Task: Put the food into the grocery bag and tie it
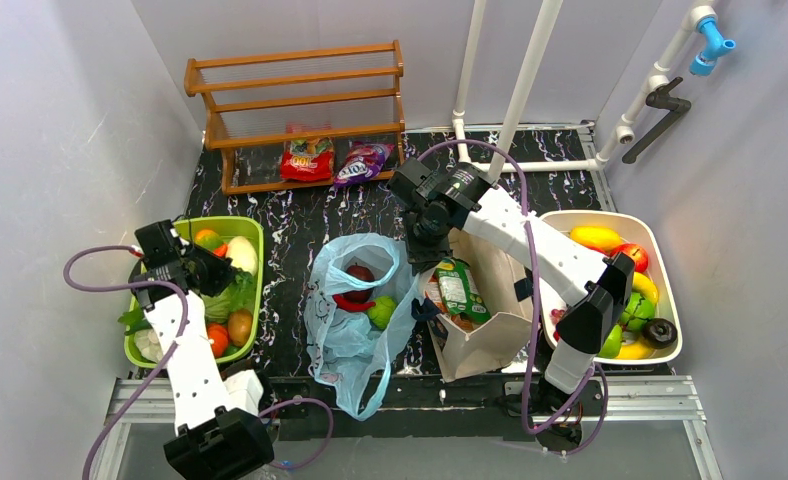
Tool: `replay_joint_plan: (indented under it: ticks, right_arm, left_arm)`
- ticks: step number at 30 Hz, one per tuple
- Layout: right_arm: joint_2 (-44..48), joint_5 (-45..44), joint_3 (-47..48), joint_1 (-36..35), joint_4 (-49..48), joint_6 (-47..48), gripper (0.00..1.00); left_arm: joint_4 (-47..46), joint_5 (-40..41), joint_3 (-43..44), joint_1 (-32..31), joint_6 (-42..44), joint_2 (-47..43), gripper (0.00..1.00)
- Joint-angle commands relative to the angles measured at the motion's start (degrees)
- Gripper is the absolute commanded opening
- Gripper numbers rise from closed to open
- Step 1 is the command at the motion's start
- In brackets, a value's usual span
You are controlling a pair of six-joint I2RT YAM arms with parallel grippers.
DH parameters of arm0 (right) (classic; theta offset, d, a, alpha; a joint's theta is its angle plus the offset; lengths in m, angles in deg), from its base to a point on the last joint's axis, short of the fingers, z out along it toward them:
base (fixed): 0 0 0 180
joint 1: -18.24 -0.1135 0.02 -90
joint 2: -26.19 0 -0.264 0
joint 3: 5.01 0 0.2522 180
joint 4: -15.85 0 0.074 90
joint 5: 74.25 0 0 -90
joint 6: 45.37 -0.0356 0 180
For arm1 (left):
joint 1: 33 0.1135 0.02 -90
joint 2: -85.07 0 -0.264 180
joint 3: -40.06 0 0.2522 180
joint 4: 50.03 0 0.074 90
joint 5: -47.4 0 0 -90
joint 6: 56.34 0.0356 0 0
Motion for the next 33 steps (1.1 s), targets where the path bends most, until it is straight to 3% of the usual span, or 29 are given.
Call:
replay_joint_plan:
  ticks: [1,10,15,23,33]
  right_arm:
    - [0.1,0.1,2.2,0.2,1.3,0.5,0.01]
    - [-1.0,-0.3,4.3,0.2,1.8,0.0,0.01]
    - [-1.4,-0.6,4.7,0.2,2.0,-0.5,0.01]
    - [-2.6,-1.2,6.7,0.2,3.1,-0.8,0.01]
    - [-3.5,-1.8,8.0,0.2,3.8,-0.9,0.01]
  left_arm:
    - [0.8,-2.0,5.1,-0.8,1.4,2.2,0.0]
    - [-2.0,-6.7,16.1,-2.3,0.6,9.6,0.0]
    - [-3.3,-7.5,20.1,-7.2,2.1,11.0,0.0]
    - [-3.6,-4.4,27.0,-17.5,0.5,8.9,0.0]
    - [1.4,-6.7,38.0,-23.0,-1.0,5.9,0.0]
